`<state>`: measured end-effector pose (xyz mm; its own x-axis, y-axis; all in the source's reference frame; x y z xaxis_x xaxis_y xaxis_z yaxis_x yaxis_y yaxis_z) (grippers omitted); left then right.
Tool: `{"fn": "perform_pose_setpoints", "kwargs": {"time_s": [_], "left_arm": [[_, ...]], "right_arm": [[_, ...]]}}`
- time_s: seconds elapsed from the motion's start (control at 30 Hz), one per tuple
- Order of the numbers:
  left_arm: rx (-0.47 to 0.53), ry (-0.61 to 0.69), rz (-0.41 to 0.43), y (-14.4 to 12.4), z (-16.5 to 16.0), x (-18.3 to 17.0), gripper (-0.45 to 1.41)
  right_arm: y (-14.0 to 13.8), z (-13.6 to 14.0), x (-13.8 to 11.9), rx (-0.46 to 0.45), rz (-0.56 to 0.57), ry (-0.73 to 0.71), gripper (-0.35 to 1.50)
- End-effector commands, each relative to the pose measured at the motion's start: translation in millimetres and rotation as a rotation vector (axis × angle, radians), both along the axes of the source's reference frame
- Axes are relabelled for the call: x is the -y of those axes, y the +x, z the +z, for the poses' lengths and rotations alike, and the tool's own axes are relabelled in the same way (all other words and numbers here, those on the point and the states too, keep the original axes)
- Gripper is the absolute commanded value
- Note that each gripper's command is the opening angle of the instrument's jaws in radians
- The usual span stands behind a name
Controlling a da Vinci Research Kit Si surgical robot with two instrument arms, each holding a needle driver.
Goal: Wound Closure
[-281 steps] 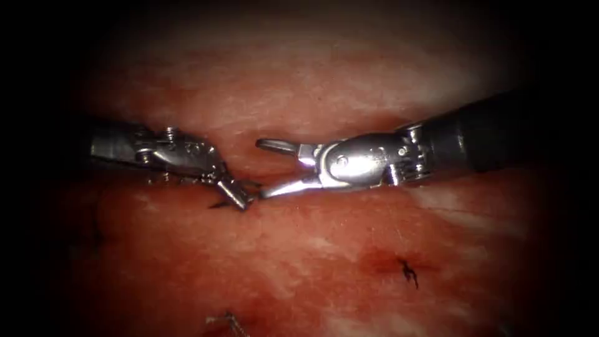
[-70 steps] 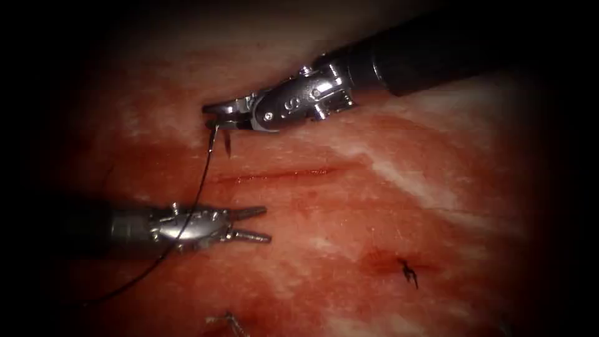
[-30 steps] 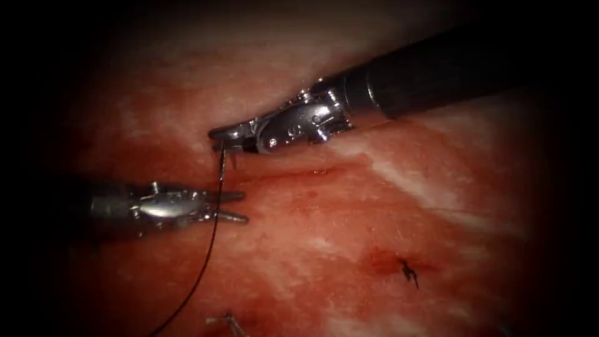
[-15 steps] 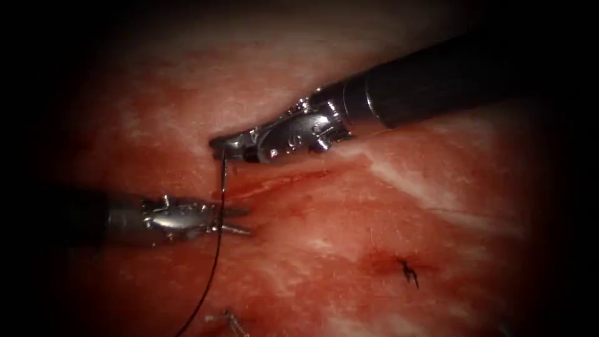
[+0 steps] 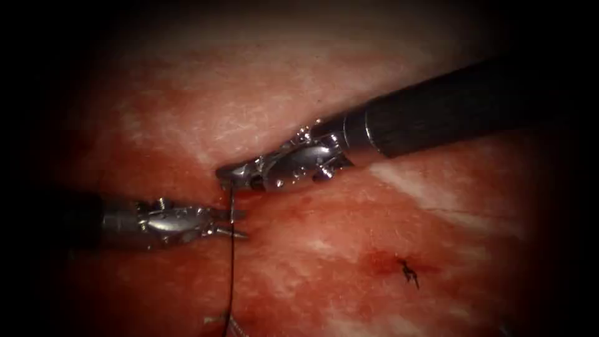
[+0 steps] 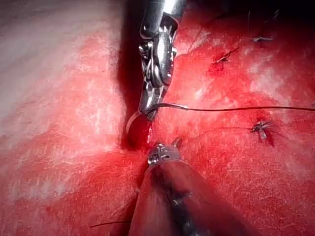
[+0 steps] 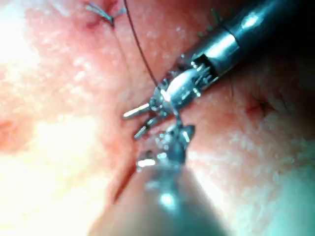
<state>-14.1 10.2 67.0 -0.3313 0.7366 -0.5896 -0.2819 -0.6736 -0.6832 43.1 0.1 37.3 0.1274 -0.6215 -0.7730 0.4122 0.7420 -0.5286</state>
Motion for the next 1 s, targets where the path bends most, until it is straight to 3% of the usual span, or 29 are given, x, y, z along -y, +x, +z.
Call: {"fn": "perform_pose_setpoints", "kwargs": {"time_s": [0.03, 0.73, 1.0], "left_arm": [[0.001, 0.003, 0.002, -0.4, 0.5, 0.7, 0.15], [0.004, 0.007, 0.007, 0.2, 0.0, 0.7, 0.15], [0.004, 0.006, 0.007, 0.3, 0.0, 0.8, 0.15]], "right_arm": [[0.1, 0.7, 0.8, 0.006, -0.002, 0.012, -0.35], [-1.1, 6.1, 1.8, 0.114, 0.010, 0.116, -0.35], [-0.9, 3.1, -0.2, 0.064, 0.069, 0.142, -0.35]]}}
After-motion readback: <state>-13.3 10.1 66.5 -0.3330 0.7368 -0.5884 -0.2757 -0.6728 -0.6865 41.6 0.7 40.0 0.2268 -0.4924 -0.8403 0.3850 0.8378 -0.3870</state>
